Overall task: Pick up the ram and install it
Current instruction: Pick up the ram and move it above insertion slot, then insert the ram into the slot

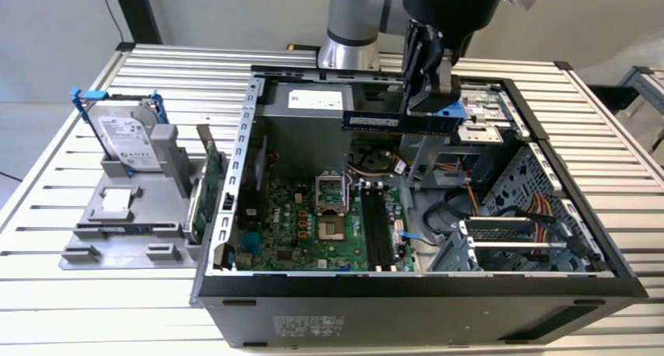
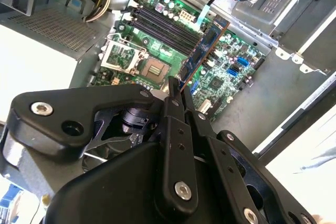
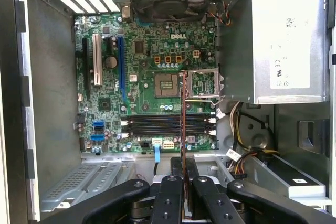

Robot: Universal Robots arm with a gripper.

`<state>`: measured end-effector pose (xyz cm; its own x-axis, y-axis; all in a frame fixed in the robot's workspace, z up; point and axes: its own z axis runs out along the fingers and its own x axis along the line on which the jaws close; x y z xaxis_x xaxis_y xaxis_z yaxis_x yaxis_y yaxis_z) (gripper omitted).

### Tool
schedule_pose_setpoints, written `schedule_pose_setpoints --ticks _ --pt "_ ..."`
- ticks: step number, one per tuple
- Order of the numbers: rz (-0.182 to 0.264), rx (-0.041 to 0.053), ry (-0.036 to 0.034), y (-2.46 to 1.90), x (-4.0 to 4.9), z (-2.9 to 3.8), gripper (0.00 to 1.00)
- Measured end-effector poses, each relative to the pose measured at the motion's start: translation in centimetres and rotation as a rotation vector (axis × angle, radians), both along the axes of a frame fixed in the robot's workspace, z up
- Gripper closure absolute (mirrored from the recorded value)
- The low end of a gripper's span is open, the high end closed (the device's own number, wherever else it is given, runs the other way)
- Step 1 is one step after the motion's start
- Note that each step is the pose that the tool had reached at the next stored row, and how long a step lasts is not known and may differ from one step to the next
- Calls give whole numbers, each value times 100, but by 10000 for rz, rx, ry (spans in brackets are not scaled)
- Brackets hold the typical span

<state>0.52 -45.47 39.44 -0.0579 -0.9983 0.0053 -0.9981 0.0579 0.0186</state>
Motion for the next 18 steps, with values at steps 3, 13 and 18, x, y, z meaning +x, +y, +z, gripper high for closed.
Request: schedule_pose_setpoints --ticks 3,13,18 --pt "-79 0 0 0 0 0 100" --pt "-657 -1 0 0 -3 0 100" --pt "-964 0 0 0 -3 0 100"
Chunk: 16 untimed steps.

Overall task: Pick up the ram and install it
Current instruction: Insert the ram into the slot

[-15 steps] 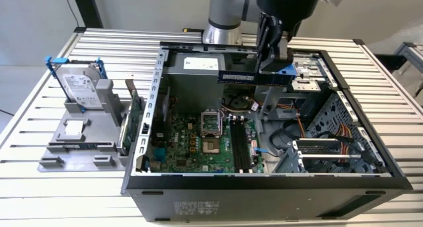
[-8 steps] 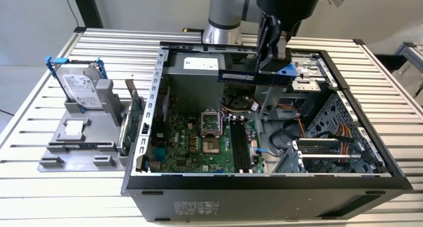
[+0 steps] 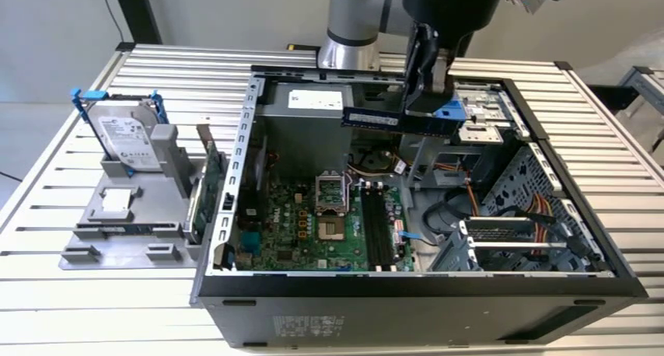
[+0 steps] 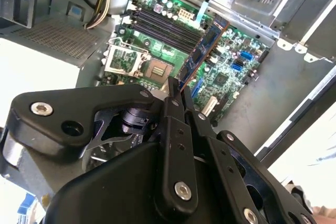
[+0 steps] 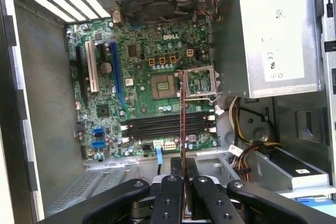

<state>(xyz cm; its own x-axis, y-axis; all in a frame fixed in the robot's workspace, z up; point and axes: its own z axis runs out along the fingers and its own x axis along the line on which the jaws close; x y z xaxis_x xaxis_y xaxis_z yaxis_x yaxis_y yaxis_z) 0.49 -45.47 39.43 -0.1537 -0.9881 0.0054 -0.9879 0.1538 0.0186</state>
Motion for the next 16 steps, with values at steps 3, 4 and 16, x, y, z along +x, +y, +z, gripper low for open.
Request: schedule_pose_setpoints --ticks 3,4,16 --pt "-199 0 0 0 0 0 100" --pt "-269 0 0 0 0 0 100" --pt "-1007 0 0 0 0 0 100"
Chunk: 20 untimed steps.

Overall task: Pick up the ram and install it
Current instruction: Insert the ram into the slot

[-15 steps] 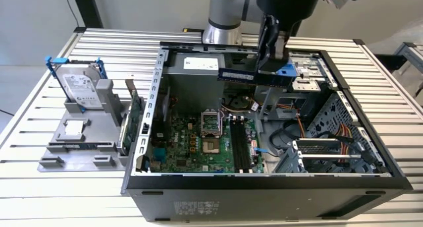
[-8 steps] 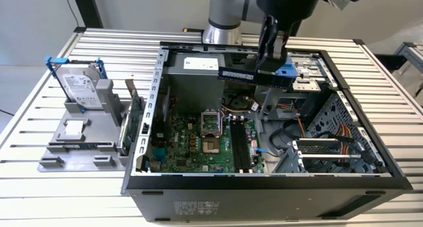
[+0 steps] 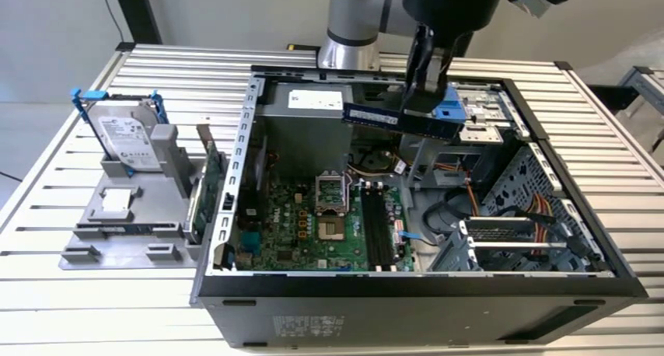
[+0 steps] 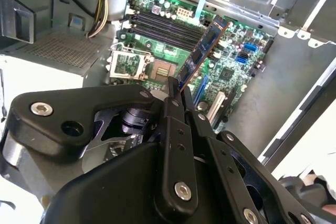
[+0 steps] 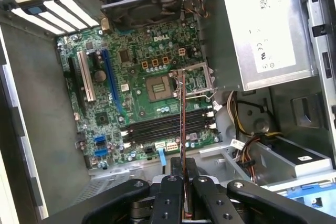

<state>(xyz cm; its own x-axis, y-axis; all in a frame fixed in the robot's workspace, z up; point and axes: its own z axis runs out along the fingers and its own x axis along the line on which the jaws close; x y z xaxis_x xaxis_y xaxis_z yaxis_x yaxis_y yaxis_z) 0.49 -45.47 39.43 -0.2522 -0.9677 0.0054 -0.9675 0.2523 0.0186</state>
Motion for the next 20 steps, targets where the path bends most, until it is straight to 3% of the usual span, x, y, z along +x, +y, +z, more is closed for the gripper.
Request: schedule_pose_setpoints --ticks 20 --pt "-1204 0 0 0 0 0 100"
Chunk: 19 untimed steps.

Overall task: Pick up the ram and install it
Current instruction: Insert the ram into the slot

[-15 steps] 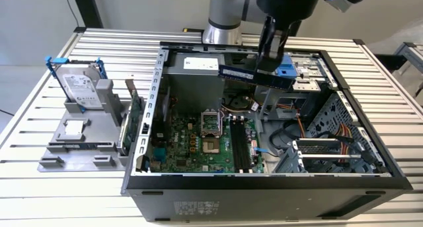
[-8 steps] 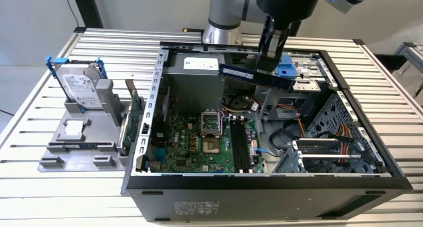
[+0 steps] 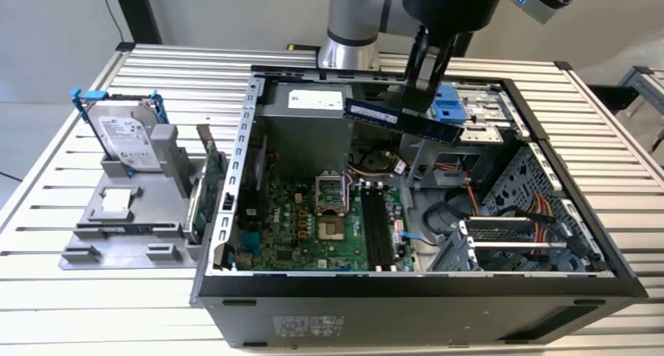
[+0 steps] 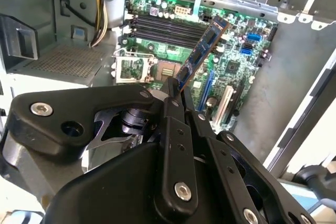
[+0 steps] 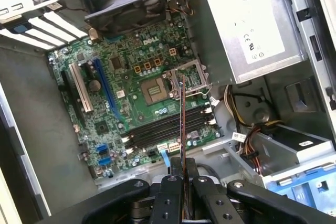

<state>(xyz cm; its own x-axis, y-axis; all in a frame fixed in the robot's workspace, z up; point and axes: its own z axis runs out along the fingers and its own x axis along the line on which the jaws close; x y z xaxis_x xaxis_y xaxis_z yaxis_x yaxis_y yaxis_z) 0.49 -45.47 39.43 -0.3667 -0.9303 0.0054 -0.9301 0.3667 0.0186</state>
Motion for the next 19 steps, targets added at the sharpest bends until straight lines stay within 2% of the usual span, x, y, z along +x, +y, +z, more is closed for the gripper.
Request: schedule_pose_setpoints --ticks 19 --pt "-1199 0 0 0 -1 0 100"
